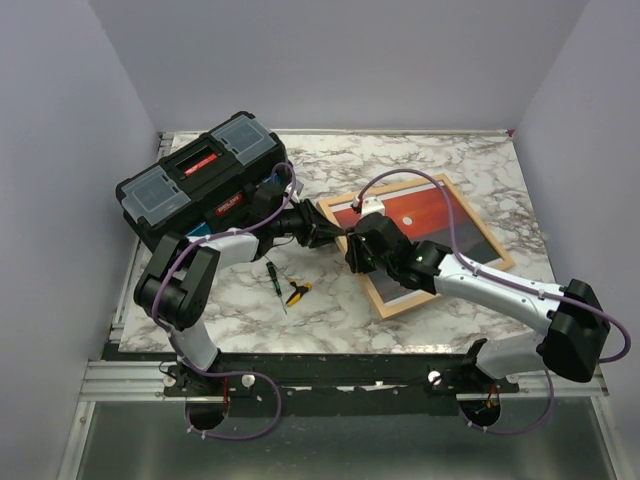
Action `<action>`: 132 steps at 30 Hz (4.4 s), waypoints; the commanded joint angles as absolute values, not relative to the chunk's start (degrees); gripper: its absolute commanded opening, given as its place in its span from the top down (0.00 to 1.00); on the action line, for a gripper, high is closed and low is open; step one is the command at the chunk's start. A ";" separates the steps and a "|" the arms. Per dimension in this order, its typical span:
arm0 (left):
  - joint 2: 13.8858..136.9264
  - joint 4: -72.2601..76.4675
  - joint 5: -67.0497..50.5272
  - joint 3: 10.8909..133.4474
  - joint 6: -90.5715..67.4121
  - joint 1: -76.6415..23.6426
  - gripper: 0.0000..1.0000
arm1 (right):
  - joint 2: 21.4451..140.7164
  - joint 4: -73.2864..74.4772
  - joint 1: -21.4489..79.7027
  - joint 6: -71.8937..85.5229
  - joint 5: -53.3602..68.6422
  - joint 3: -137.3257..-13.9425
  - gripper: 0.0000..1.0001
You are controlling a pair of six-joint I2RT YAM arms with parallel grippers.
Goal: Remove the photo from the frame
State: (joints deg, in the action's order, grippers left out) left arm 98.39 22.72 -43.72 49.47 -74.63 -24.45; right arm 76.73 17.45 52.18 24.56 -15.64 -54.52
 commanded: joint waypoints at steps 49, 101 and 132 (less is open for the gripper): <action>83.27 -8.99 -34.11 62.93 -56.26 -22.24 0.38 | 103.52 50.73 70.55 25.23 -74.22 -80.14 0.99; 53.08 -3.78 -4.54 59.15 -24.94 -18.91 0.03 | 105.09 32.03 28.74 37.20 2.53 -136.43 0.99; 56.16 -4.04 -9.93 60.03 -28.41 -18.81 0.04 | 98.73 10.25 -9.86 21.78 16.59 -71.35 0.99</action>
State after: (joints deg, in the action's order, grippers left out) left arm 56.27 -4.45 -8.47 59.18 -28.38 -18.76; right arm 95.81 13.61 -9.43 32.67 20.53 -75.66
